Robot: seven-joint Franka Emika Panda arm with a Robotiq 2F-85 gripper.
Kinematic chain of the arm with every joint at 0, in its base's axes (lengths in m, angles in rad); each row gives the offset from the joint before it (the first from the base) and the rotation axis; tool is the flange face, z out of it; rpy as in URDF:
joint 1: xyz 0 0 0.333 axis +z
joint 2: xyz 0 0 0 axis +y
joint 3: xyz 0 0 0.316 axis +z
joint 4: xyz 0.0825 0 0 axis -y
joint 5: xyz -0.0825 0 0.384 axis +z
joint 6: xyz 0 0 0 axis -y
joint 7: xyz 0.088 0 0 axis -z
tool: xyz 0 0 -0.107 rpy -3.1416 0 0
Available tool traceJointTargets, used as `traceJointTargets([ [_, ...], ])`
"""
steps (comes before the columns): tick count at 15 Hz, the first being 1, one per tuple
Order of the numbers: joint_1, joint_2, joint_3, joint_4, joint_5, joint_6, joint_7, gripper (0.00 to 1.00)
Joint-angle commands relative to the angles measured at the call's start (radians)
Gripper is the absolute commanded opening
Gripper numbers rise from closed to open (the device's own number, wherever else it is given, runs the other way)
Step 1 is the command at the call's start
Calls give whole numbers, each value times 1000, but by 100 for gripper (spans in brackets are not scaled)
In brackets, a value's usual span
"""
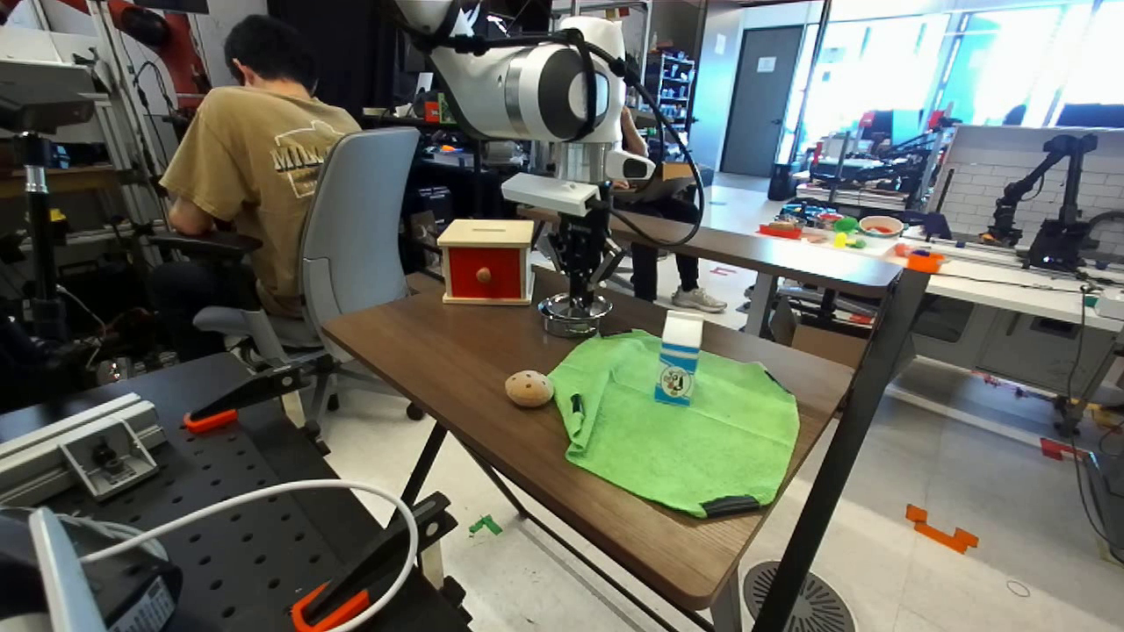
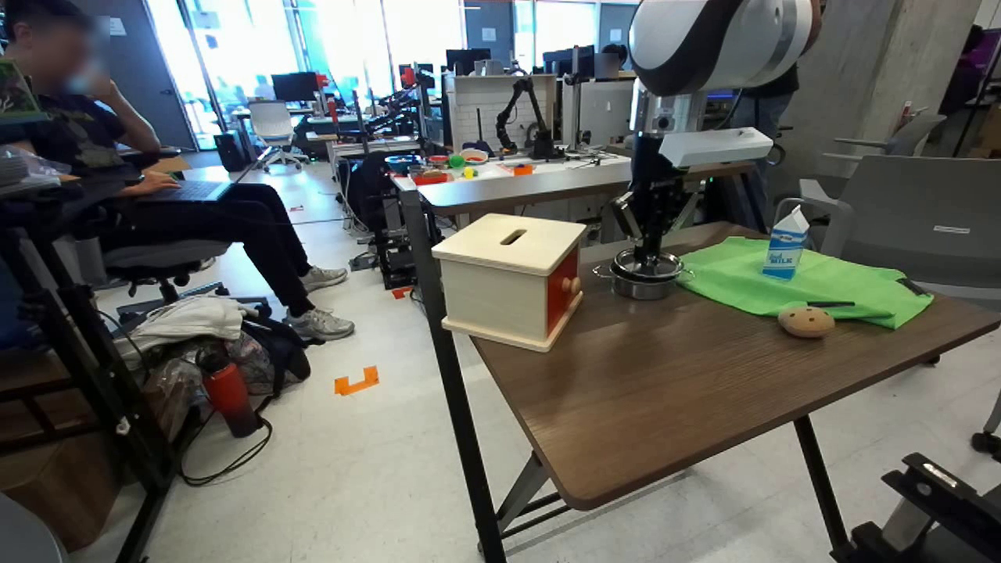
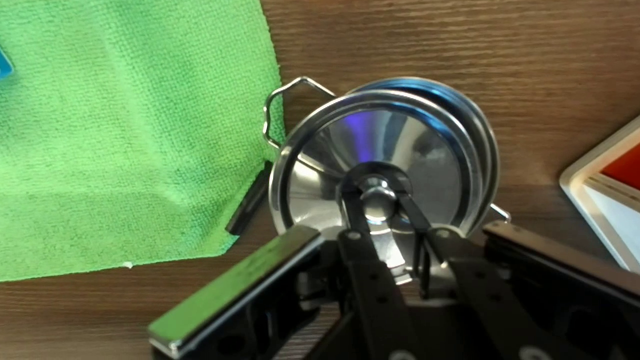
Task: Put the lid on the pot
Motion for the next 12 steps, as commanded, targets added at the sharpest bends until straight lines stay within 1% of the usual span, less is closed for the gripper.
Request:
traceJointTargets([
  [1, 19, 39, -14, 69, -15, -41, 24, 5],
  [12, 34, 52, -14, 82, -17, -43, 27, 5],
])
